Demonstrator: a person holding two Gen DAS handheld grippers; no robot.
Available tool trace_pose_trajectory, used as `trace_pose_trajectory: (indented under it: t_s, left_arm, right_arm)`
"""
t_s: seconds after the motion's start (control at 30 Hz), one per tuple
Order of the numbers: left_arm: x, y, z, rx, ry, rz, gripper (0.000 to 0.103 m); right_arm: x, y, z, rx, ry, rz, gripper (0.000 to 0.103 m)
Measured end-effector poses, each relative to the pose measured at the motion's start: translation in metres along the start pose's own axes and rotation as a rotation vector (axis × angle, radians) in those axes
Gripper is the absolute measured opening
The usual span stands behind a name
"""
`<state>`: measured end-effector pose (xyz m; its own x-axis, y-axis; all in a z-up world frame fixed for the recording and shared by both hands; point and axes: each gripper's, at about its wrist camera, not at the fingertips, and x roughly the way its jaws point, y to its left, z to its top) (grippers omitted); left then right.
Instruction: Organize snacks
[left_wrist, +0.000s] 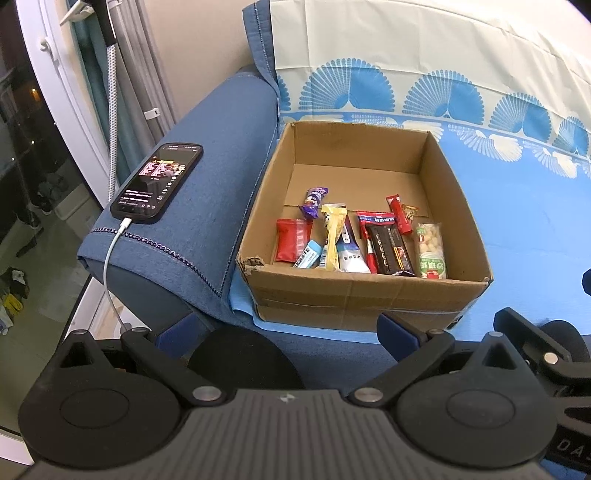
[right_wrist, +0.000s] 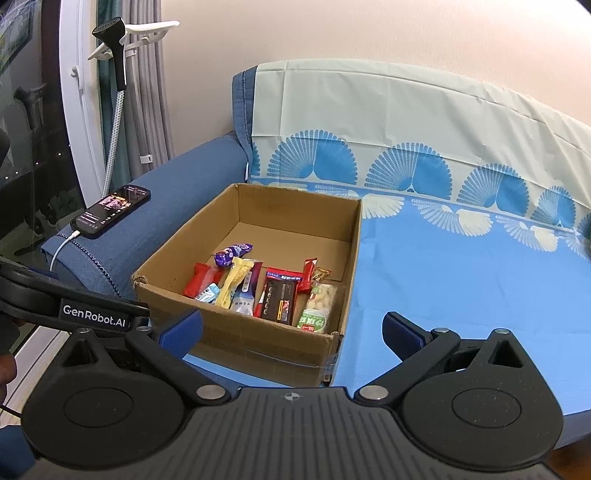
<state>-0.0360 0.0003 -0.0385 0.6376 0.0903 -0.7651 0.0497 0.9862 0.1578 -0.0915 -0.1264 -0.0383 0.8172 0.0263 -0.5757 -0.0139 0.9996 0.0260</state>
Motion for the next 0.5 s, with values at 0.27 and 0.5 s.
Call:
trace_pose_trajectory:
  t_s: [0.27,0.5]
  left_arm:
    - [-0.0002,-0.0005,0.0003,-0.001,0.001,0.0,0.103]
    - [-0.0001,-0.0007,0.0006,0.002,0.003,-0.002,0.103]
  right_arm:
    - [0.0005,-0.0002,0.0,0.0,0.0,0.0,0.102]
    - [0.0007,-0.0001,0.0002,0.0,0.001,0.0,0.102]
